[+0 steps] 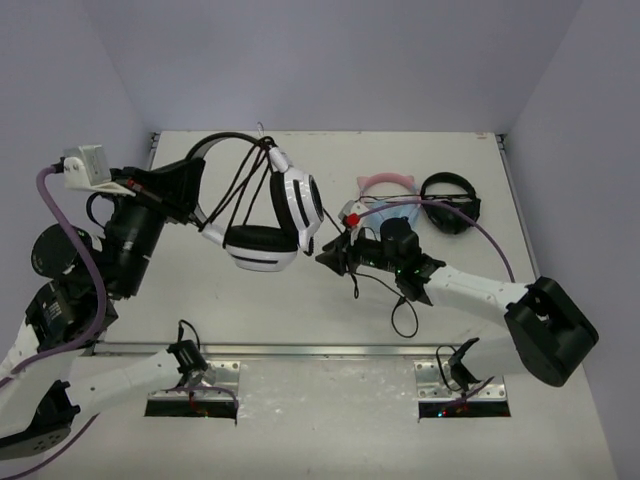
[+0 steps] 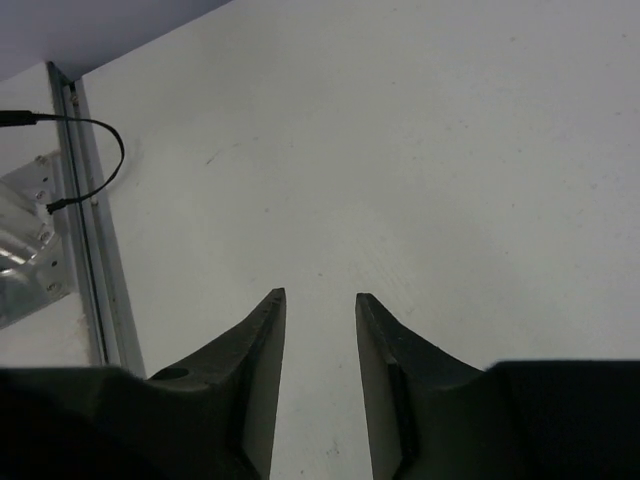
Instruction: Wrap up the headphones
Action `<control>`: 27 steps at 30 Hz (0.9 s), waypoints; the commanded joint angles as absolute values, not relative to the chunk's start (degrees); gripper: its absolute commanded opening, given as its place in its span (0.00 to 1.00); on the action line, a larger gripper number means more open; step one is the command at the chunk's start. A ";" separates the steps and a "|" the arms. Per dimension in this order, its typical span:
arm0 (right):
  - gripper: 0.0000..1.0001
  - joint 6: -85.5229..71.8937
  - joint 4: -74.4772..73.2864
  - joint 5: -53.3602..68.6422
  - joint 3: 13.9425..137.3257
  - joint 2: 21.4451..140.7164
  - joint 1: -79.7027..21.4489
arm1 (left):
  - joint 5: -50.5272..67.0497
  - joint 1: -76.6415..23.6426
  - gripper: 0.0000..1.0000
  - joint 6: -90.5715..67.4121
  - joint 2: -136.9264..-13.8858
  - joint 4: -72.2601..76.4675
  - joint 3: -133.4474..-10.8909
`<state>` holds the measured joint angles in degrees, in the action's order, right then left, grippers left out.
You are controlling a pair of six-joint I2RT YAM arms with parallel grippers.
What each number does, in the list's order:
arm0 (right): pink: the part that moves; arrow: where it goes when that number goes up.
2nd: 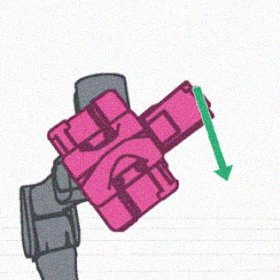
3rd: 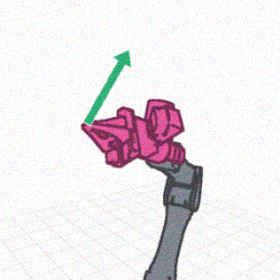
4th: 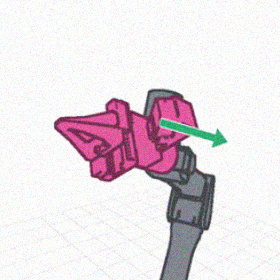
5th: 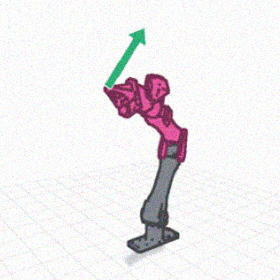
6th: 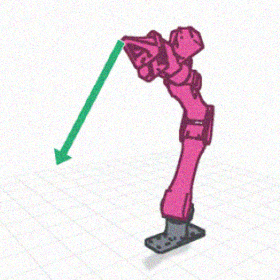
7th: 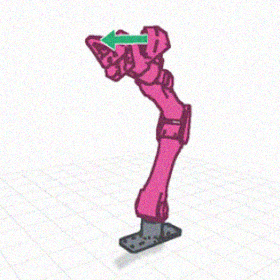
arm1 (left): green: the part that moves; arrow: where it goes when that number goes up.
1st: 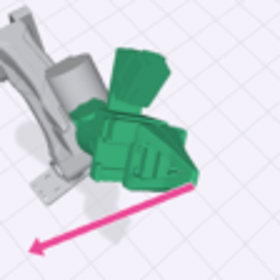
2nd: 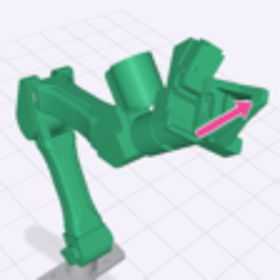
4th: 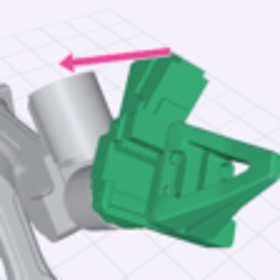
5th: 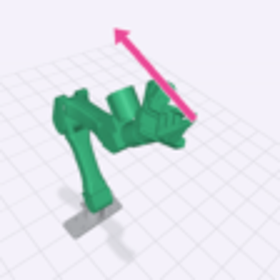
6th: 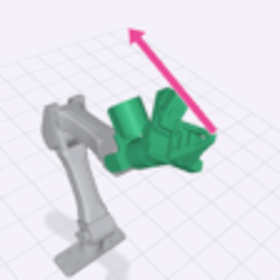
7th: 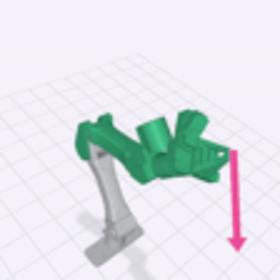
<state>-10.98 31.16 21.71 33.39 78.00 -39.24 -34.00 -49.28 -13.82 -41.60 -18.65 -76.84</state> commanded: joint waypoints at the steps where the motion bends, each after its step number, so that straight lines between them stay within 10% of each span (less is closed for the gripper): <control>1: 0.32 -17.30 39.98 25.22 29.02 77.87 -39.20 | -47.95 -49.39 0.00 -19.95 -44.29 -11.77 -84.98; 4: 0.12 -19.59 43.50 26.37 25.41 77.08 -39.72 | -55.50 -49.39 0.00 -20.56 -47.19 -10.90 -87.10; 14: 0.33 -22.94 52.91 27.86 18.63 78.05 -46.31 | -64.60 -49.39 0.00 -18.98 -55.89 -1.14 -89.65; 21: 0.69 -29.17 54.68 30.07 20.74 75.51 -48.60 | -59.35 -49.39 0.00 -19.07 -54.85 1.73 -86.76; 27: 0.53 -29.98 40.35 24.35 27.86 67.86 -48.60 | -53.52 -49.39 0.00 -19.24 -47.90 7.12 -77.35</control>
<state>-28.99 43.90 26.41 23.27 71.72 -48.36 -55.83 -49.54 -15.64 -51.48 -5.19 -77.97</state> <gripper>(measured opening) 0.559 0.108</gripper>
